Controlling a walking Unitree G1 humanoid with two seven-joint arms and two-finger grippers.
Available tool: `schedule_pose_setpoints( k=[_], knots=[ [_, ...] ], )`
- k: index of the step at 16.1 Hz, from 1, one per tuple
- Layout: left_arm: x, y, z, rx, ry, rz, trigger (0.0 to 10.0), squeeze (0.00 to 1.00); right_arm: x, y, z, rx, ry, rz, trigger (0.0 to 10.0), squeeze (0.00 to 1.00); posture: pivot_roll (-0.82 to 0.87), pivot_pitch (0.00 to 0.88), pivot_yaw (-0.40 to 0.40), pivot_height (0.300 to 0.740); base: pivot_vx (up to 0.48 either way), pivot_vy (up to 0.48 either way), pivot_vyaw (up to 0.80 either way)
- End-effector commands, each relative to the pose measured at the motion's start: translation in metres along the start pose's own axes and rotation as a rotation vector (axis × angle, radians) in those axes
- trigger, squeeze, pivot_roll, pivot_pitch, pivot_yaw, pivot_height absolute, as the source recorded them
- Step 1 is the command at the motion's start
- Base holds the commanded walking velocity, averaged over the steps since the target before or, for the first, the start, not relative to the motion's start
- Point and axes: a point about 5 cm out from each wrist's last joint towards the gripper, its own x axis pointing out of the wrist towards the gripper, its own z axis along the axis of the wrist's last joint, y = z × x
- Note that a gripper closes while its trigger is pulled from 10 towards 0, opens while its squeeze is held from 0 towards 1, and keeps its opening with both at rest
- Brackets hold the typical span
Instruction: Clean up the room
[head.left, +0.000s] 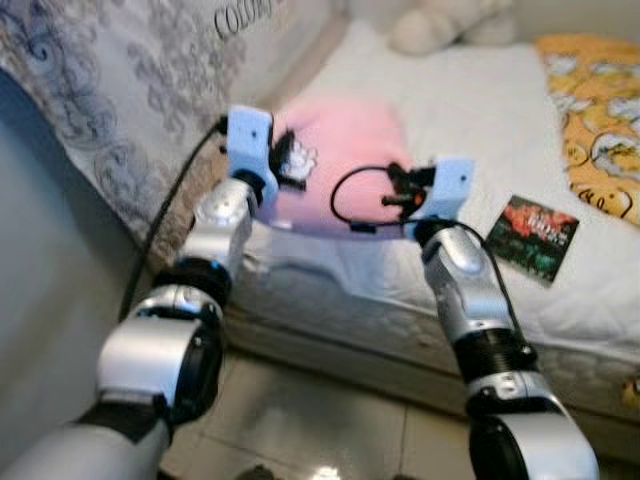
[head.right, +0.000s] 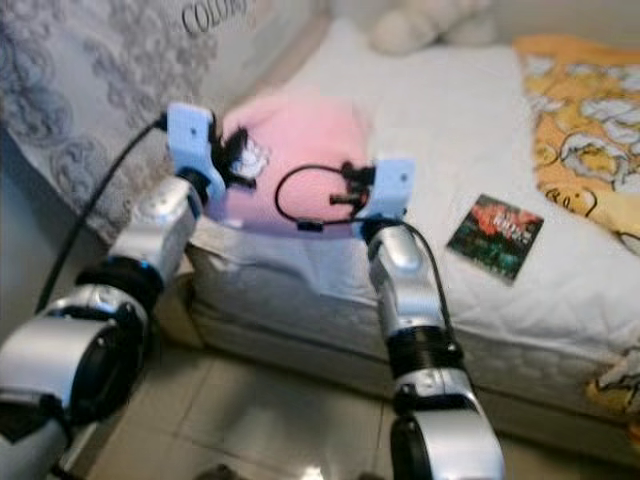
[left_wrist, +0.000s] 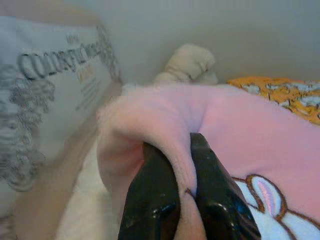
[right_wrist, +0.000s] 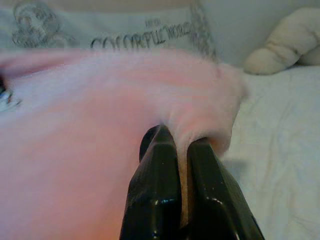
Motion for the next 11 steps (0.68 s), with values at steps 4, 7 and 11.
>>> schedule_pose_setpoints(
  k=[4, 7, 11],
  knots=[
    [0.002, 0.008, 0.014, 0.019, -0.055, 0.039, 10.0, 0.00, 0.002, -0.003, 0.007, -0.008, -0.023, -0.011, 0.0, 0.00, 0.01, 0.000, 0.034, 0.740, 0.214, 0.290, -0.32],
    [0.003, 0.001, 0.013, 0.014, -0.064, 0.033, 10.0, 0.00, 0.001, -0.004, 0.007, -0.009, -0.027, -0.018, 0.0, 0.00, 0.01, 0.000, 0.035, 0.740, 0.000, 0.000, 0.00],
    [0.003, -0.004, 0.010, -0.008, -0.071, 0.035, 10.0, 0.00, 0.001, -0.004, 0.007, -0.009, -0.028, -0.017, 0.0, 0.00, 0.01, 0.000, 0.033, 0.740, 0.356, 0.000, 0.00]
  ],
)
